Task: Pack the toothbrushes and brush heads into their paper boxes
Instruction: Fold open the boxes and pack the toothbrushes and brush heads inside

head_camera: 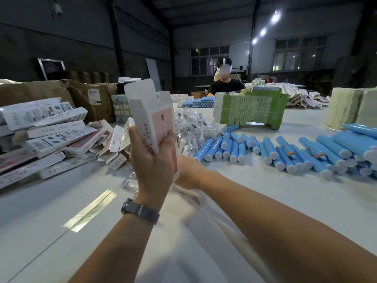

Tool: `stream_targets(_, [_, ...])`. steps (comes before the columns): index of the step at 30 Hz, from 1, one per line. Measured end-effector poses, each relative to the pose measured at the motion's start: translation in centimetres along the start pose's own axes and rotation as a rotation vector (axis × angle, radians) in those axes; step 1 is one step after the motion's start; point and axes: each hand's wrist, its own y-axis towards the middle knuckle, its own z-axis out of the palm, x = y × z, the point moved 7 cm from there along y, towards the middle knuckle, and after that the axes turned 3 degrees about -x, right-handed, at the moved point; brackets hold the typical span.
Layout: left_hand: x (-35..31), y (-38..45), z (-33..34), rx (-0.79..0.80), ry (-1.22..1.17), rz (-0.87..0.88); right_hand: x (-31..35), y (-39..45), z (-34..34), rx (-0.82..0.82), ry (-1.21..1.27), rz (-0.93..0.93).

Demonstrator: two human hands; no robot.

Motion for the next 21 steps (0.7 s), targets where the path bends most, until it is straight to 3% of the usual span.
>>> stream_targets(5, [-0.4, -1.5, 1.3, 0.111, -0.110, -0.038, -4.5, -3.2, -6.8, -0.420, 0.803, 0.188])
stream_targets(10, [-0.3, -5.1, 4.0, 0.360, -0.176, -0.047, -5.5, -8.9, -13.9, -0.688, 1.063, 0.200])
stream_targets(14, [0.1, -6.0, 4.6, 0.407, -0.134, -0.076, -4.7, -13.1, -20.4, -0.904, 1.408, 0.062])
stream_targets(17, [0.1, -6.2, 4.8, 0.408, -0.121, -0.066, -2.2, -14.0, -22.4, -0.854, 1.374, -0.128])
stream_targets(21, [-0.3, -6.6, 5.1, 0.436, -0.143, -0.039, 0.1, -14.1, -20.9, -0.863, 0.904, -0.180])
